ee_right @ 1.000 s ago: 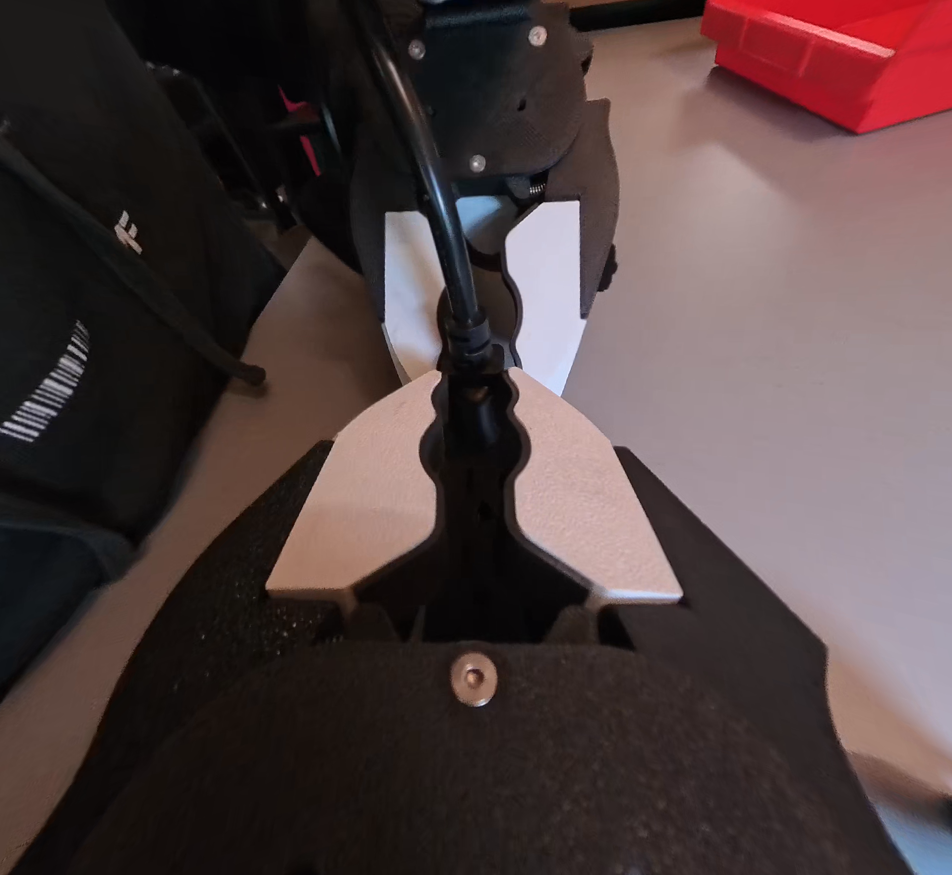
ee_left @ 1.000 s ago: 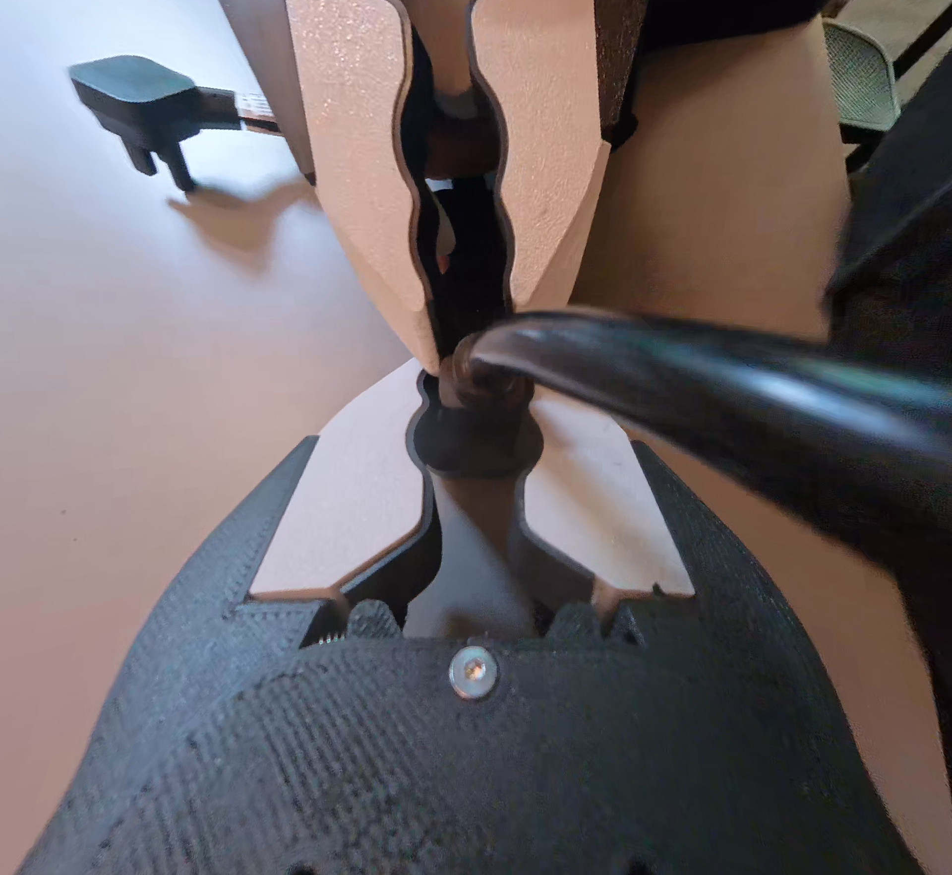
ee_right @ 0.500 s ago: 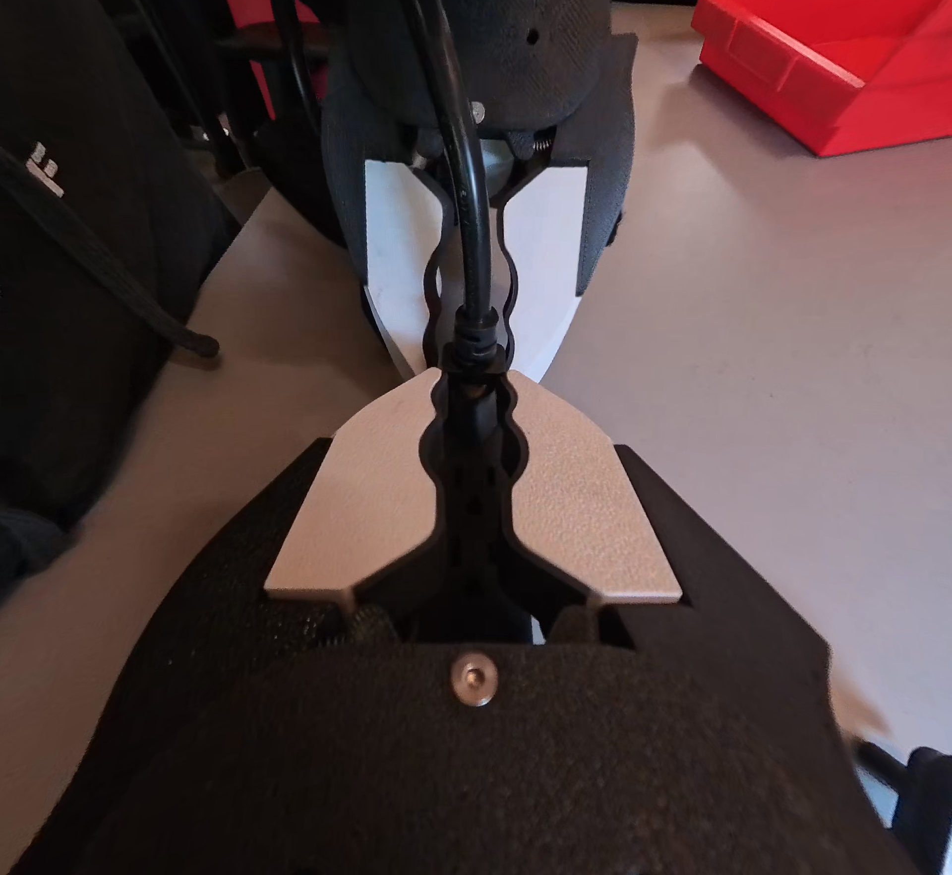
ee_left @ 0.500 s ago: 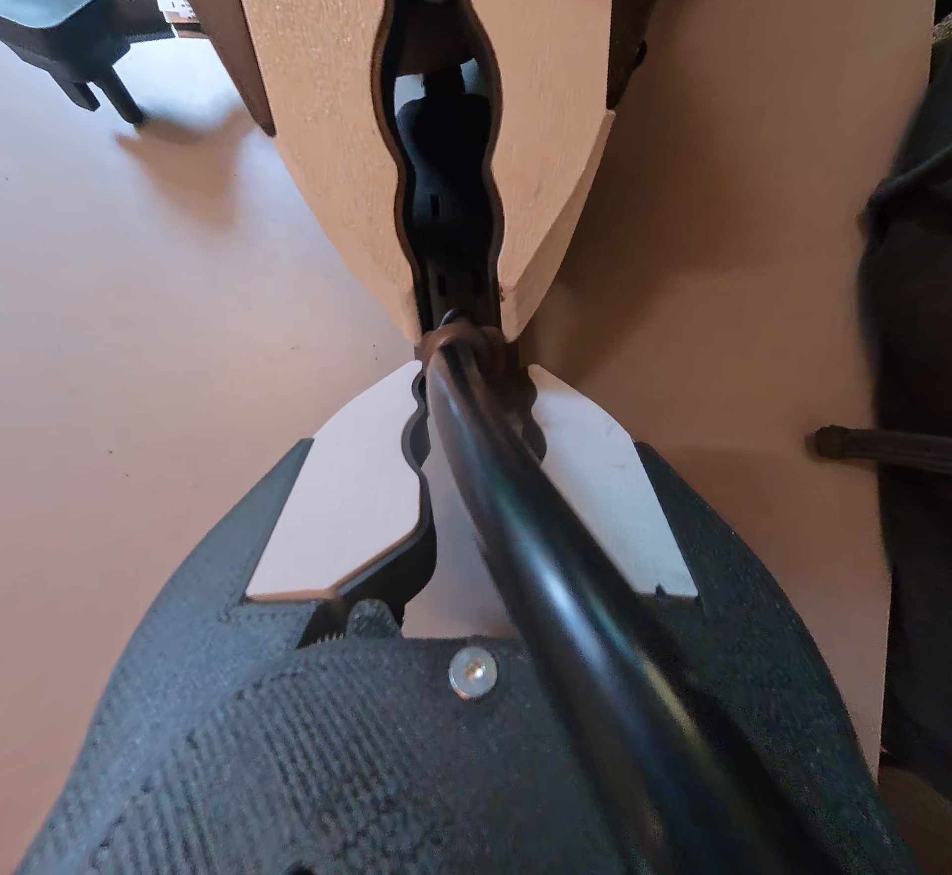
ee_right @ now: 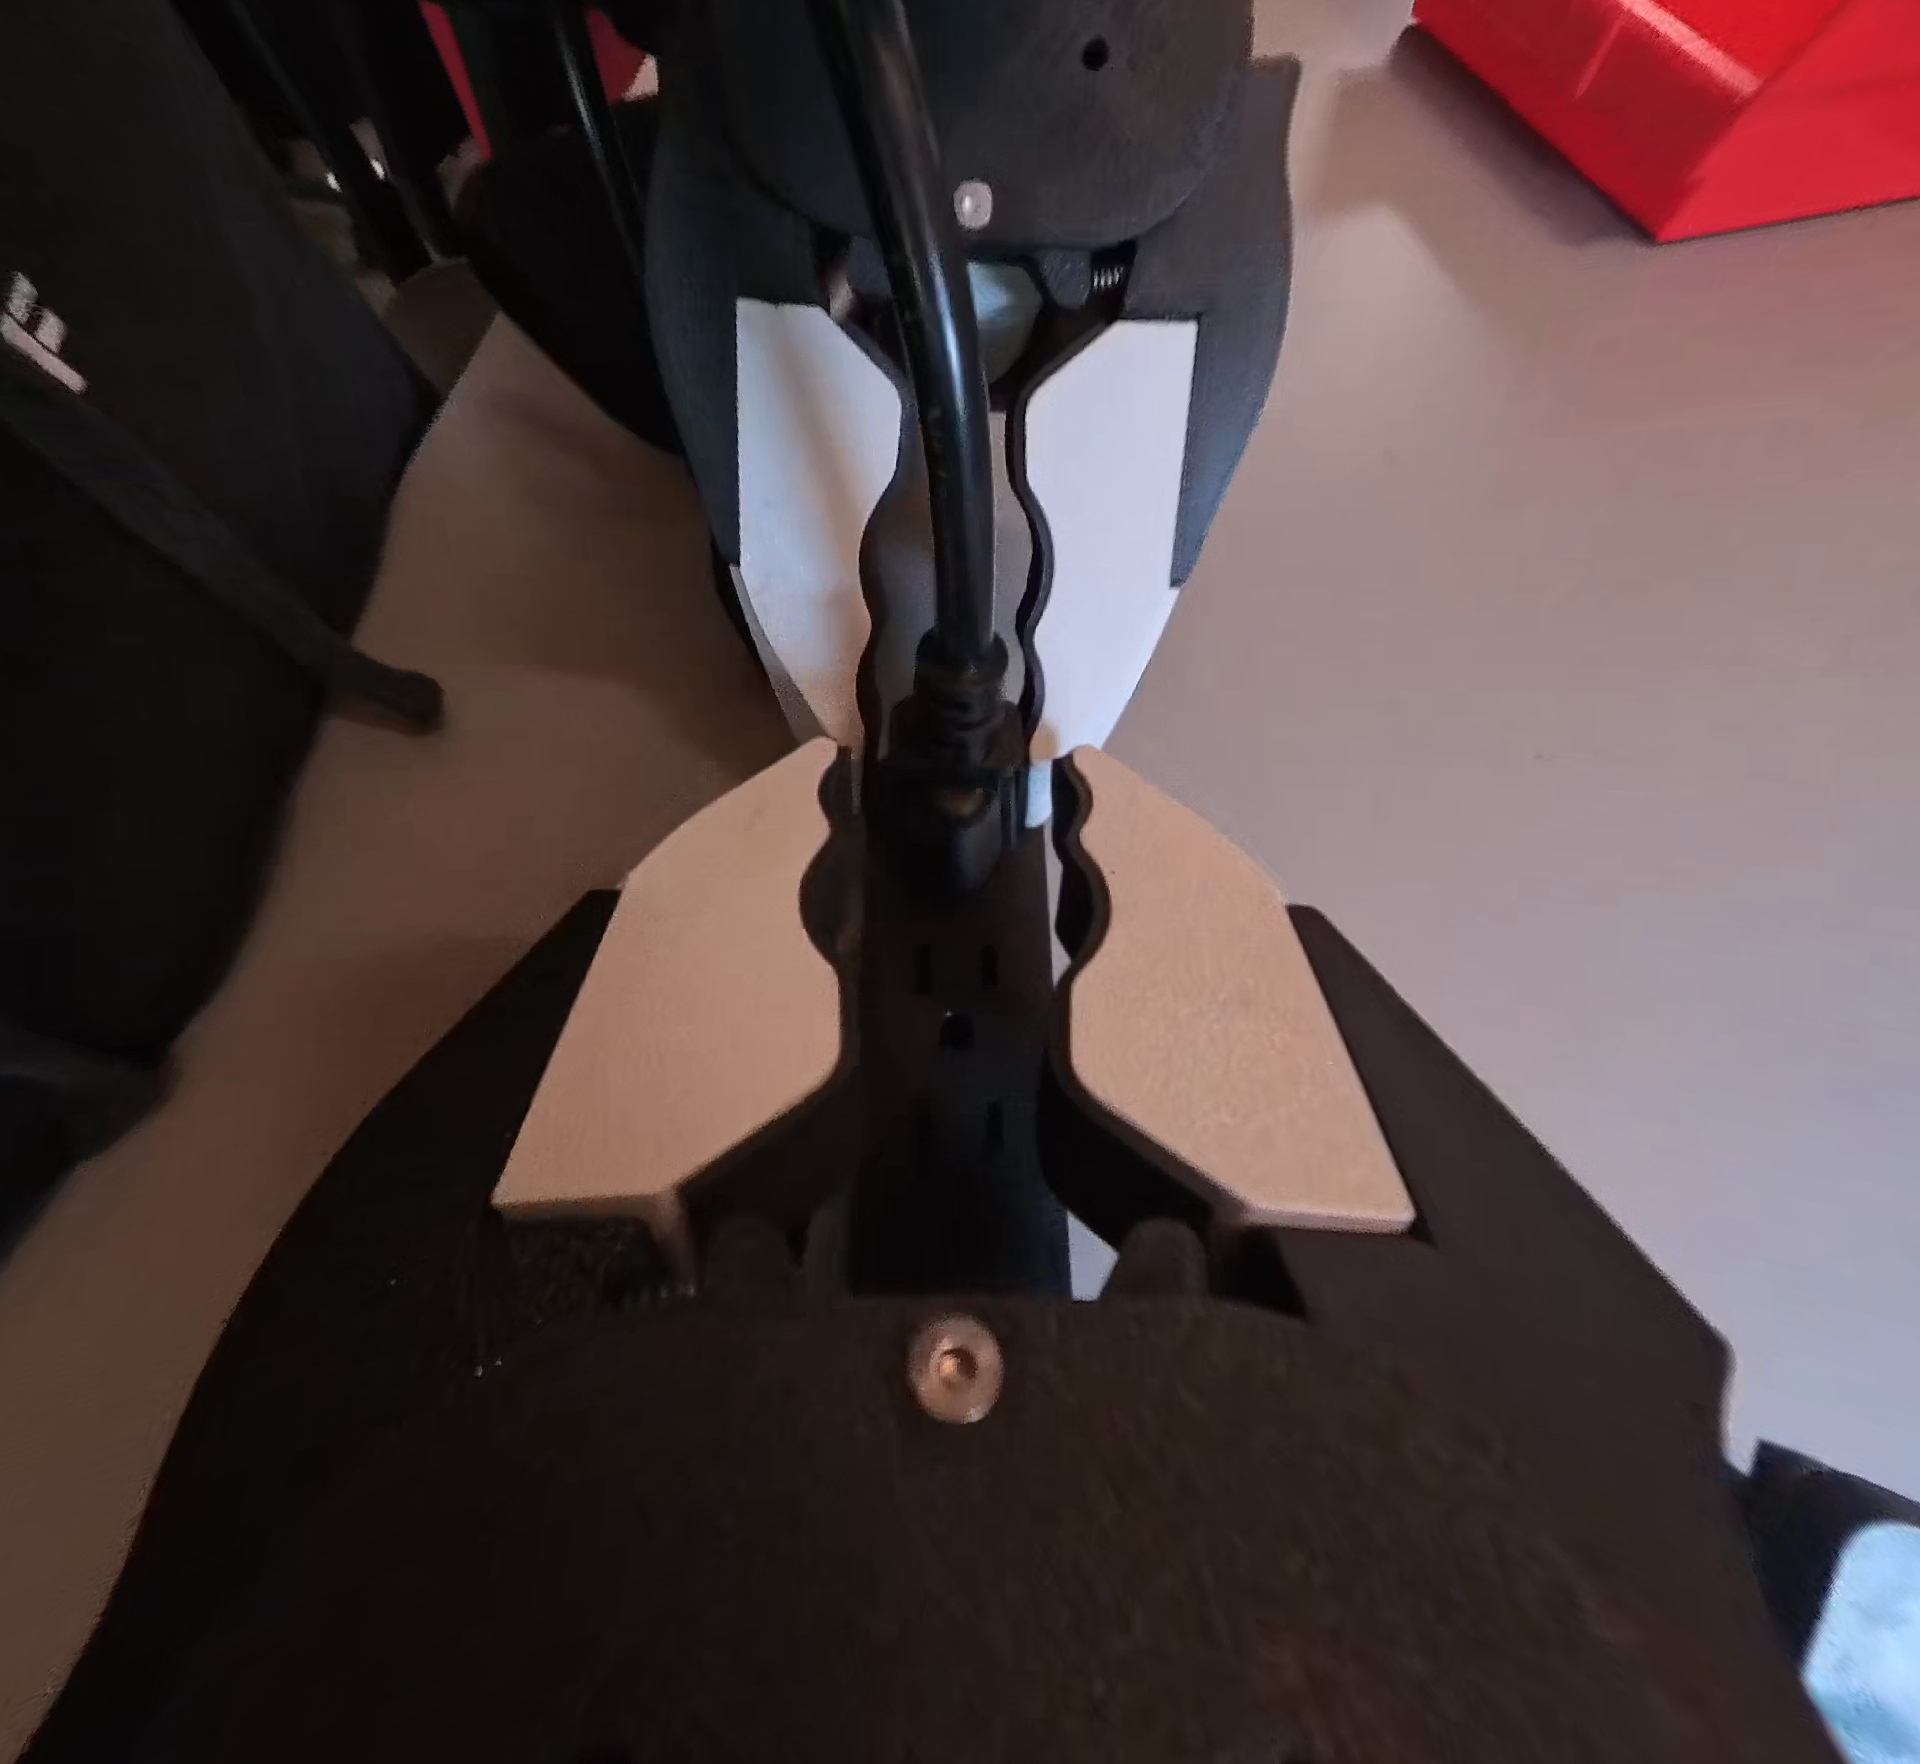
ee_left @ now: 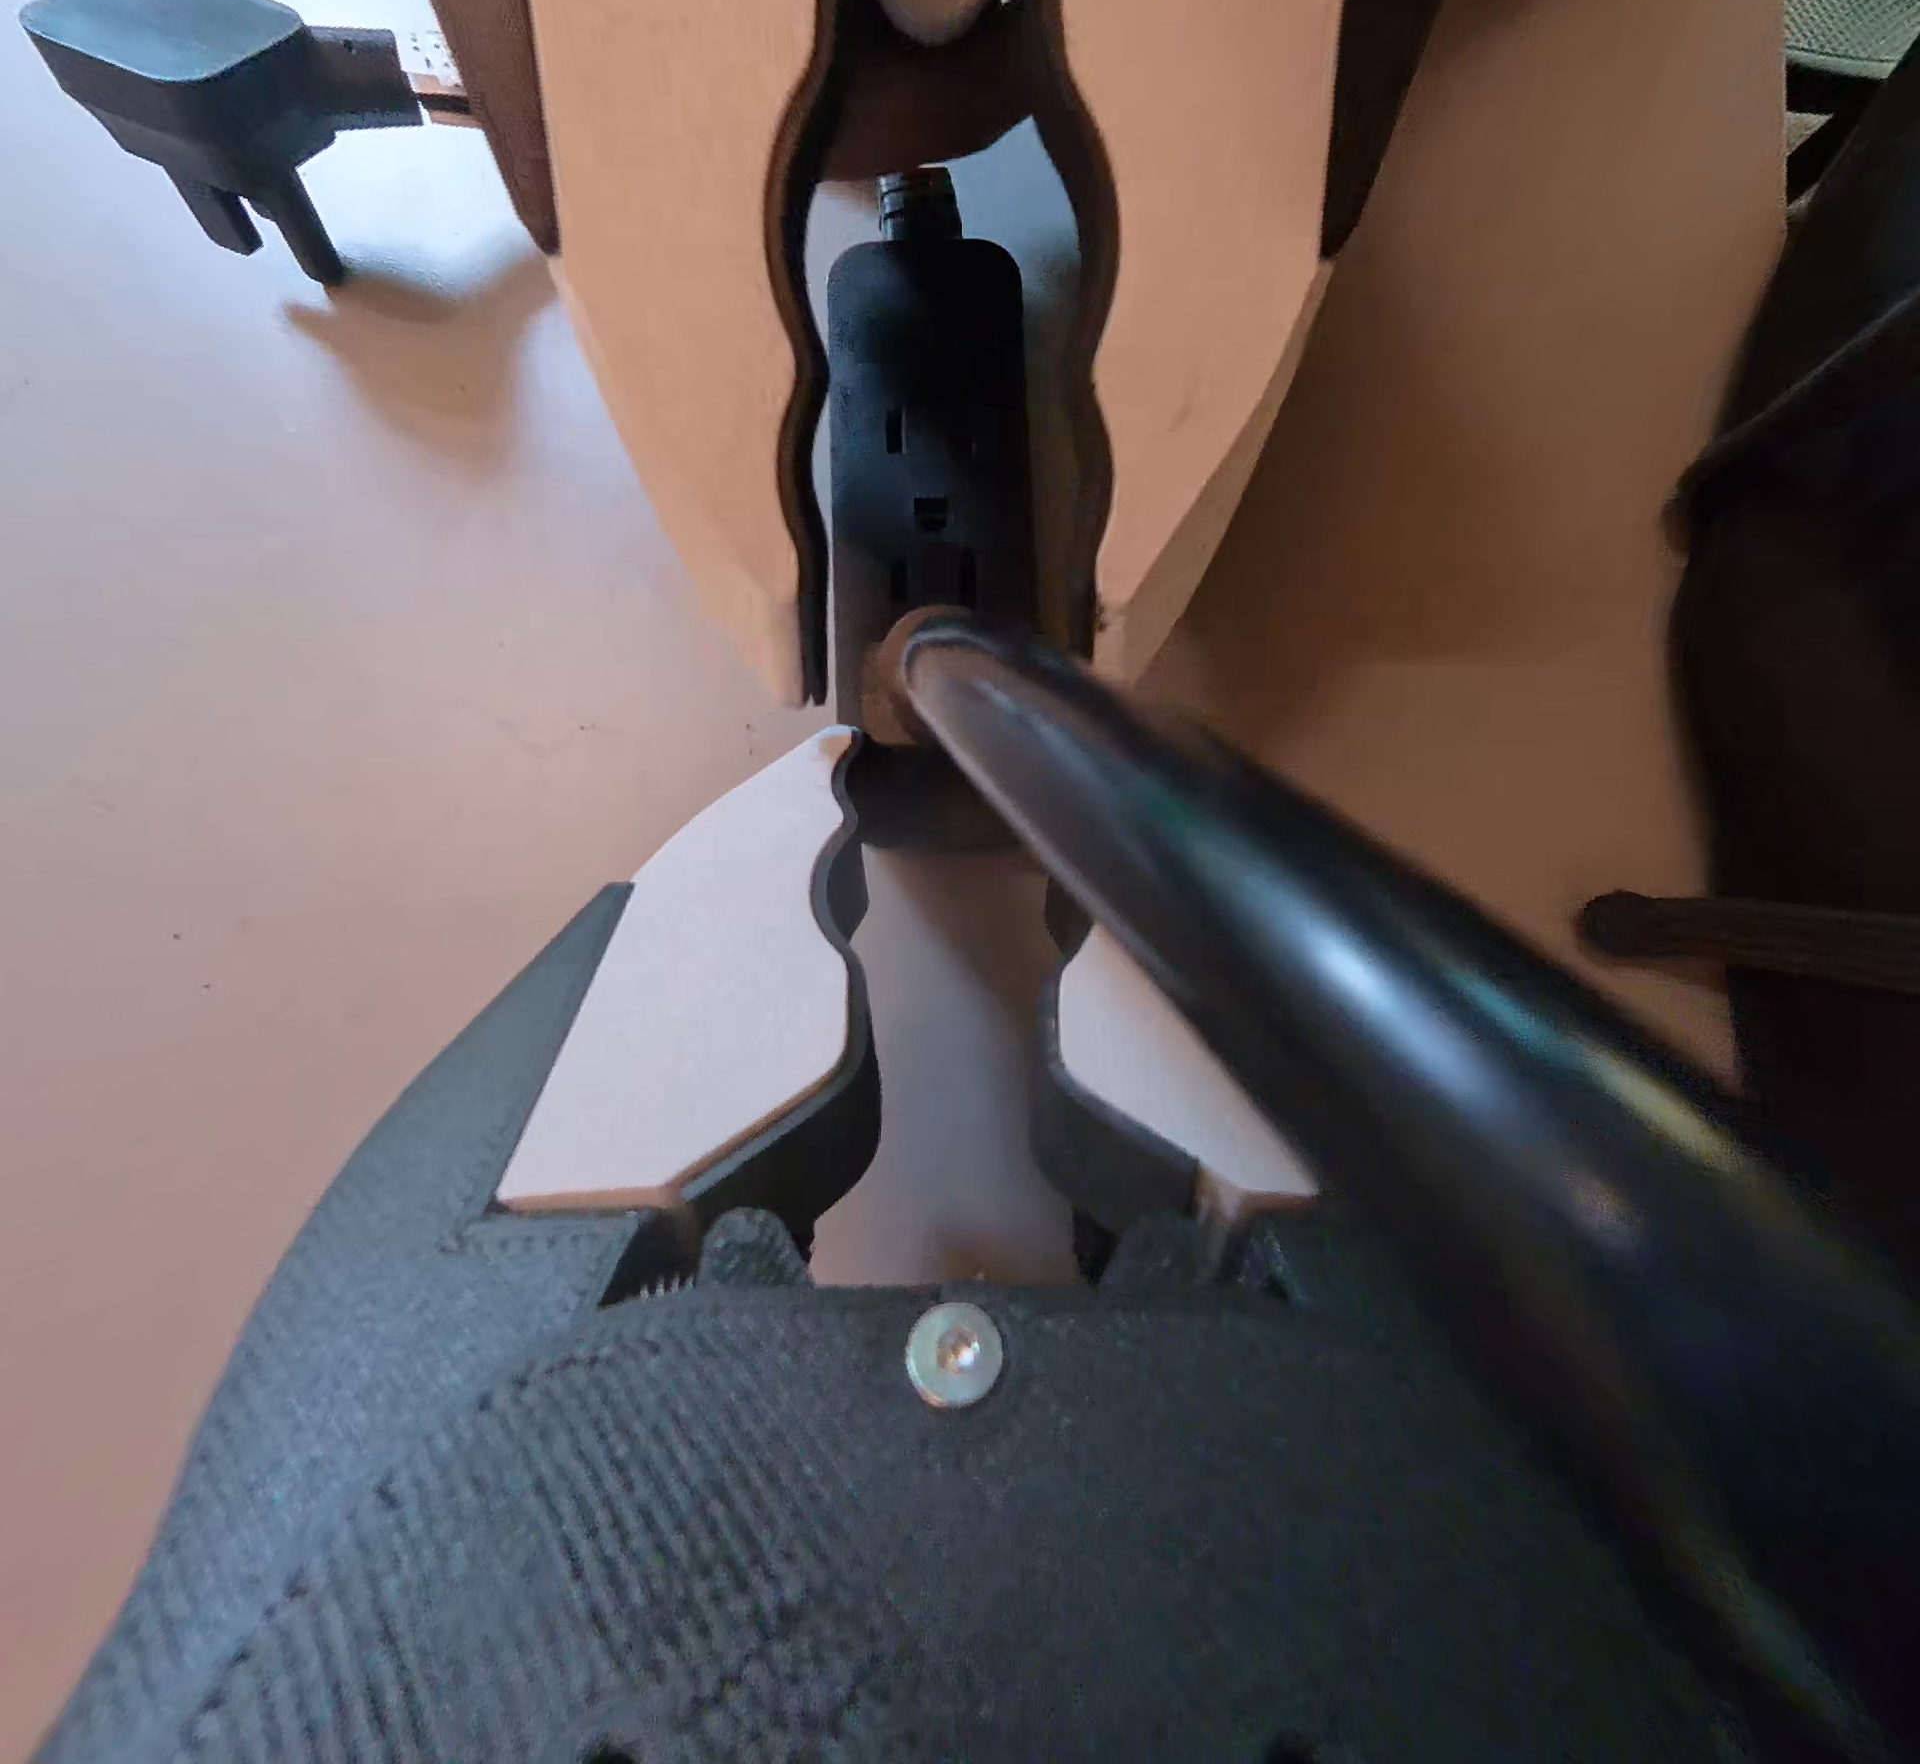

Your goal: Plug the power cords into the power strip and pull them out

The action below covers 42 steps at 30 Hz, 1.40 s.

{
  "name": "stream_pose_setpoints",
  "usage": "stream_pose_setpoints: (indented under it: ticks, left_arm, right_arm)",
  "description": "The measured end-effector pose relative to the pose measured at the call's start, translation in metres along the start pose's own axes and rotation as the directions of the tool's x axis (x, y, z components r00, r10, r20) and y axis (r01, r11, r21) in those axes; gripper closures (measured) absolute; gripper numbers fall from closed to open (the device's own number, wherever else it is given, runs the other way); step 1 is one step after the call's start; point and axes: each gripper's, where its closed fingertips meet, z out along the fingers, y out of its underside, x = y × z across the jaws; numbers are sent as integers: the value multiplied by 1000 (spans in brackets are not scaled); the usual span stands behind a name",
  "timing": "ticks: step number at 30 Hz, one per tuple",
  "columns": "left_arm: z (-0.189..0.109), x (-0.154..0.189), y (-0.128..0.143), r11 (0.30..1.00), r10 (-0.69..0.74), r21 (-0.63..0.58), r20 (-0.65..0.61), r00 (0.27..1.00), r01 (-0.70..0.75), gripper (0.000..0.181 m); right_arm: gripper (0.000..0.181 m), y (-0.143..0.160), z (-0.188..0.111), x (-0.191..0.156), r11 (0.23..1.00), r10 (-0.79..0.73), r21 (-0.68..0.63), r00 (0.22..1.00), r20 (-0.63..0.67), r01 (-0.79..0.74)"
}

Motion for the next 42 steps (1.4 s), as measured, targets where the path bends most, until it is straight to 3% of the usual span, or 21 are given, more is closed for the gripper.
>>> stream_pose_setpoints:
  ticks: [1, 8, 26, 33, 38, 42]
  left_arm:
    - [-1, 0, 0, 1000, 5, -1, 3, 1000, -5, 148]
    - [-8, -4, 12, 999, 2, -42, 23, 1000, -1, 146]
    - [2, -1, 14, 999, -41, -34, -5, 999, 41, 143]
    - [3, 1, 14, 997, -33, -70, -4, 999, 33, 143]
    - [2, 1, 13, 995, -36, -92, -19, 999, 34, 143]
    - [-5, -2, 6, 995, -90, -48, -6, 996, 90, 143]
  right_arm:
    - [146, 5, 3, 0, 999, -23, -23, 1000, -11, 23]
    - [158, 10, 7, 1, 1000, -22, -3, 999, -33, 22]
    - [159, 6, 7, -2, 995, -103, 7, 994, -43, 104]
    - [159, 6, 5, -2, 997, 63, 30, 996, 63, -65]
    - [159, 6, 4, -4, 999, -24, 41, 1000, 6, 24]
    - [158, 4, 2, 0, 997, 14, 77, 1000, 11, -15]
